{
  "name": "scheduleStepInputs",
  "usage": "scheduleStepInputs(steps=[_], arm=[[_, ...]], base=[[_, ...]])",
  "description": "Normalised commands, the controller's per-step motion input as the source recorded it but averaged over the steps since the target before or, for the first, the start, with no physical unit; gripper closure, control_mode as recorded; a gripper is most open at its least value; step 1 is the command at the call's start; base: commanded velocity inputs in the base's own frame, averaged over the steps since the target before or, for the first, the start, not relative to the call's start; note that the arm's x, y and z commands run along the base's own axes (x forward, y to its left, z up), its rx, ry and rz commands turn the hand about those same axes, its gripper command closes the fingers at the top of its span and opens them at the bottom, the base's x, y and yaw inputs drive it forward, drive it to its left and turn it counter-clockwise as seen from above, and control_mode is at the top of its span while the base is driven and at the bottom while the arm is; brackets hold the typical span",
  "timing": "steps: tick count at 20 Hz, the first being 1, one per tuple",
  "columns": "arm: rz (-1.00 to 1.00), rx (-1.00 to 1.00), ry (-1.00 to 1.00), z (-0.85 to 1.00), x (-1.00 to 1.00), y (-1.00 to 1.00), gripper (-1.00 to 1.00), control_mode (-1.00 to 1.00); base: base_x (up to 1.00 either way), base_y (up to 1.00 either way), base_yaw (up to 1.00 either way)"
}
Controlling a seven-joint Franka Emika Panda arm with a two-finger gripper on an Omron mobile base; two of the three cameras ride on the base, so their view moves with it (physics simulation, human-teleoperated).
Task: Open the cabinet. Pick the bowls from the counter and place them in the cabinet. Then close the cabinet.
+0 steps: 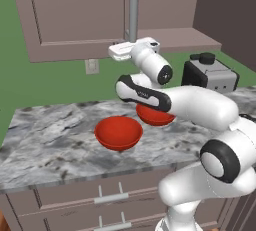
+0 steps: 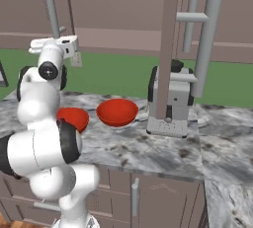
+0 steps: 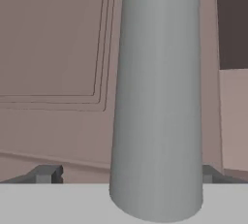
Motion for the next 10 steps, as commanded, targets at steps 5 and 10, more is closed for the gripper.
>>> scheduleStepInputs(steps=[5, 10], arm=[[-0.03, -0.04, -0.02, 0.0, 0.9, 0.29, -1.0, -1.0], [-0.11, -0.03, 0.05, 0.0, 0.88, 0.58, 1.0, -1.0]], base=[[0.0, 0.0, 0.0], [0.0, 0.0, 0.0]])
